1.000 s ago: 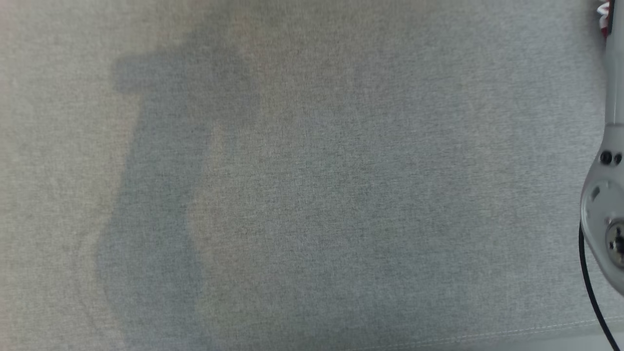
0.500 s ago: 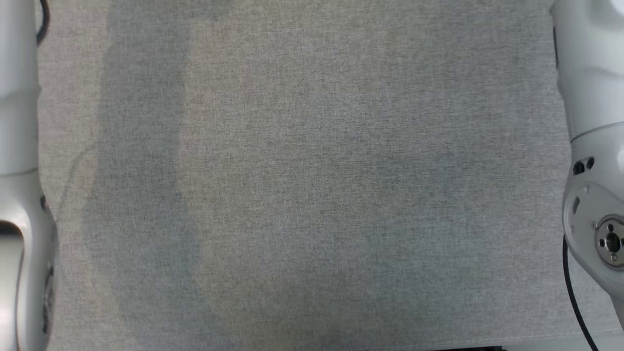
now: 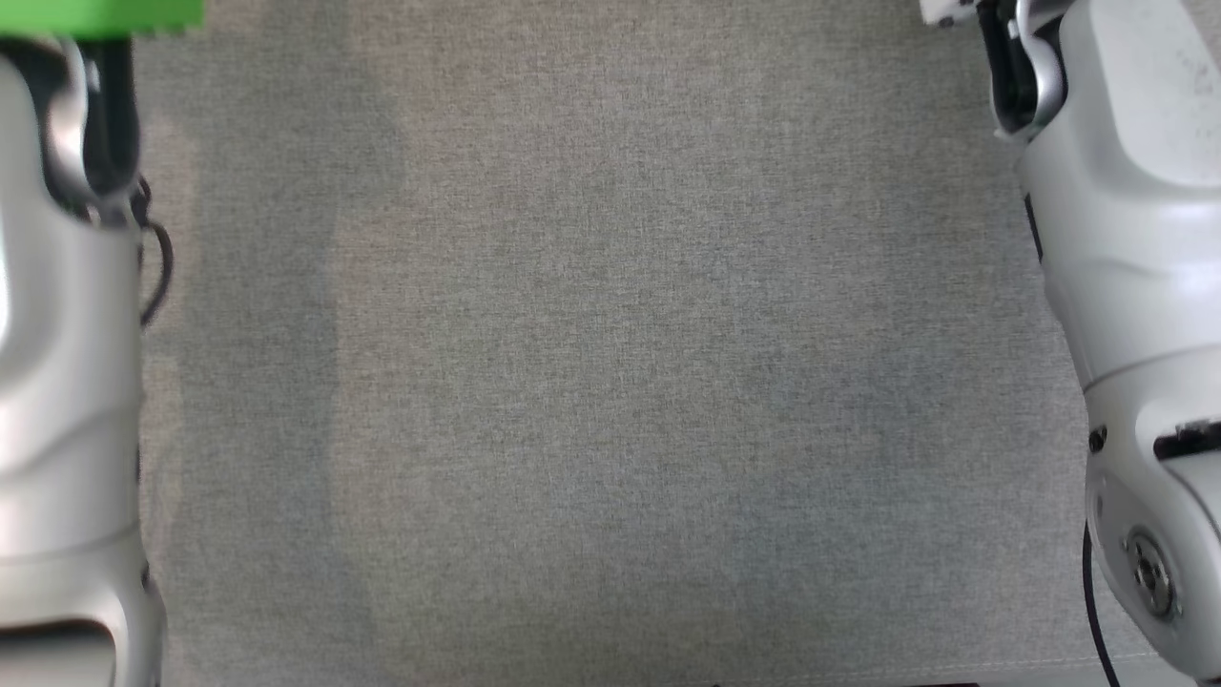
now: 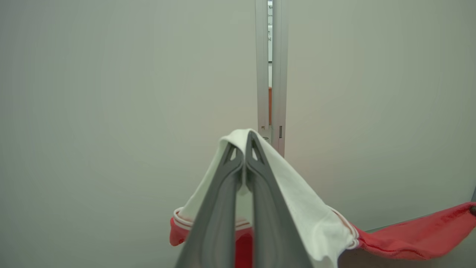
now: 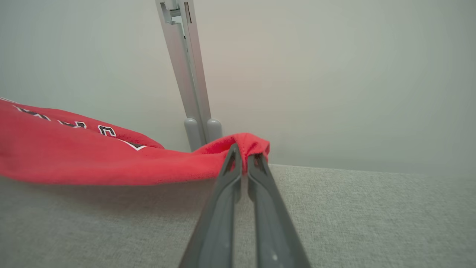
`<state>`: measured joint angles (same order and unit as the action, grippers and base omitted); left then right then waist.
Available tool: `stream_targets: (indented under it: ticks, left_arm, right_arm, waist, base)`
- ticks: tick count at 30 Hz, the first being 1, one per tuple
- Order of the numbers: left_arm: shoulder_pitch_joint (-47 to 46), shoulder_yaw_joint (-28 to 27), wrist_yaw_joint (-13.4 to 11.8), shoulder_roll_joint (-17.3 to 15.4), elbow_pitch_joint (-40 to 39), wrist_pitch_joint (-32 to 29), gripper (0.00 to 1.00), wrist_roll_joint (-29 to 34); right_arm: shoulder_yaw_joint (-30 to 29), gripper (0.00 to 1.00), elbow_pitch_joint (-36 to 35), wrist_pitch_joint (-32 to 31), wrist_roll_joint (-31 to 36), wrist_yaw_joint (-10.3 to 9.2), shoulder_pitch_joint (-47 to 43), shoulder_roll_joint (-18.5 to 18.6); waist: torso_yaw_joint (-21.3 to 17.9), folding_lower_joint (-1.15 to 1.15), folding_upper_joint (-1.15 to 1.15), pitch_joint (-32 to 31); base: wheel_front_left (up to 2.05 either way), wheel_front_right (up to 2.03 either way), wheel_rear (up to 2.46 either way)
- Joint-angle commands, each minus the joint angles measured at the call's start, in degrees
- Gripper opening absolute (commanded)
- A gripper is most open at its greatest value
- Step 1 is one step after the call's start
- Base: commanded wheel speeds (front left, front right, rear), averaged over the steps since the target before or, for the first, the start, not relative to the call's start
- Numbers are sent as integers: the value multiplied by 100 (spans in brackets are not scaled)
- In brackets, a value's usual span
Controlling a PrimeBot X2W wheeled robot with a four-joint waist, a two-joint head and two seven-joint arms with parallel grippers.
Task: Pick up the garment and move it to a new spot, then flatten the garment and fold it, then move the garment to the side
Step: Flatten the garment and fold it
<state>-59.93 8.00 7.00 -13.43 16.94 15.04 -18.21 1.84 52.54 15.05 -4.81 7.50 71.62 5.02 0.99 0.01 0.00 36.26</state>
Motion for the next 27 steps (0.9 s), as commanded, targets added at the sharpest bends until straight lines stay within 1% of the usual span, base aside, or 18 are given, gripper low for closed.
stream_targets:
  ticks: [1, 4, 9, 12, 18, 21, 27]
  left_arm:
    - [327, -41, 12, -47, -201, 16, 0, -96]
    - [1019, -25, 29, -21, -595, 16, 0, -213]
    - [2351, -26, 37, 190, -1082, 15, 0, -274]
    - [3090, -64, 40, 369, -1256, 16, 0, -228]
    - [4372, -46, 40, 681, -1293, 16, 0, -278]
    - [5018, 34, 46, 776, -1218, 16, 0, -308]
    - [5762, 123, 49, 847, -1161, 16, 0, -400]
  right_arm:
    - [104, 0, -171, 15, -197, -3, -241, 75]
    - [312, 0, -511, 15, -537, -3, -718, 244]
    - [393, 0, -1100, 16, -1032, -3, -1697, 390]
    - [352, 0, -1418, 16, -1240, -3, -2312, 356]
    - [203, 0, -1888, 16, -1509, -3, -3498, 223]
    - [35, 0, -2156, 15, -1629, -3, -4184, 158]
    - [-102, 0, -2401, 16, -1763, -3, -5104, 107]
  waist:
    - [-12, -1, 0, -248]
    - [27, -1, 0, -459]
    - [128, -1, 0, -911]
    - [150, -1, 0, -1217]
    - [181, -1, 0, -1843]
    - [187, -1, 0, -2203]
    - [224, -1, 0, -2627]
  base:
    - [0, 0, 0]
    - [0, 0, 0]
    - [0, 0, 0]
    - [0, 0, 0]
    - [0, 0, 0]
    - [0, 0, 0]
    - [0, 0, 0]
